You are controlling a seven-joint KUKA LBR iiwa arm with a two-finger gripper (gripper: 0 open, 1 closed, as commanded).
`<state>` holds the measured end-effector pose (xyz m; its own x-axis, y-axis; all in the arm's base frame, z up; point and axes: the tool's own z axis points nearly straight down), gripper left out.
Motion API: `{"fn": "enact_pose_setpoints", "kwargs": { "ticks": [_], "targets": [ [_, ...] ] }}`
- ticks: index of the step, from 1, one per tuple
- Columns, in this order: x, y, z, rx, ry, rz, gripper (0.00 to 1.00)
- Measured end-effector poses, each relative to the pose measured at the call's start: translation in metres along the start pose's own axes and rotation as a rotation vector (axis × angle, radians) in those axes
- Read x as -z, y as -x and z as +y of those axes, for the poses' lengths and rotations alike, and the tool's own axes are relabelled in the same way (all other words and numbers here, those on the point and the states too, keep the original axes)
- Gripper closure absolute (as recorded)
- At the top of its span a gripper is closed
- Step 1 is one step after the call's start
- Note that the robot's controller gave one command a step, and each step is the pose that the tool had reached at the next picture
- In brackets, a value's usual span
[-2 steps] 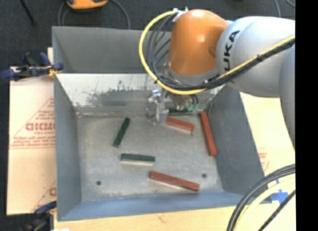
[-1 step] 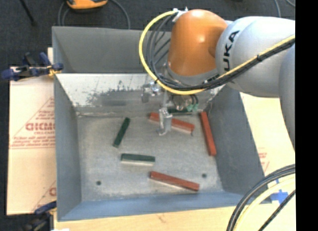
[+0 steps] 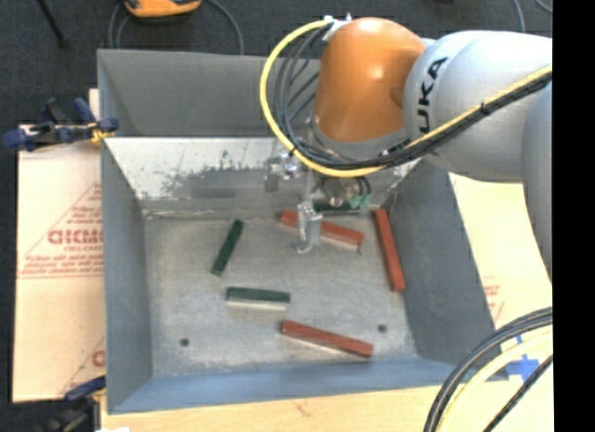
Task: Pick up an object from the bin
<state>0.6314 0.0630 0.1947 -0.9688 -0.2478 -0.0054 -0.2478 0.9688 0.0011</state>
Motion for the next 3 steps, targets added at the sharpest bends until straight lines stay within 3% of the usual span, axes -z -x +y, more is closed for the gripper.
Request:
{"fn": "enact_pose_setpoints", "kwargs": {
  "ticks": [1,2,3],
  "targets": [
    [-0.031,-0.046,-0.004,0.061,-0.003,-0.004,0.0],
    [-0.077,-0.044,0.011,0.016,-0.004,-0.001,0.0],
    [-0.111,-0.073,0.021,-0.056,0.002,0.001,0.0]
  ]
}}
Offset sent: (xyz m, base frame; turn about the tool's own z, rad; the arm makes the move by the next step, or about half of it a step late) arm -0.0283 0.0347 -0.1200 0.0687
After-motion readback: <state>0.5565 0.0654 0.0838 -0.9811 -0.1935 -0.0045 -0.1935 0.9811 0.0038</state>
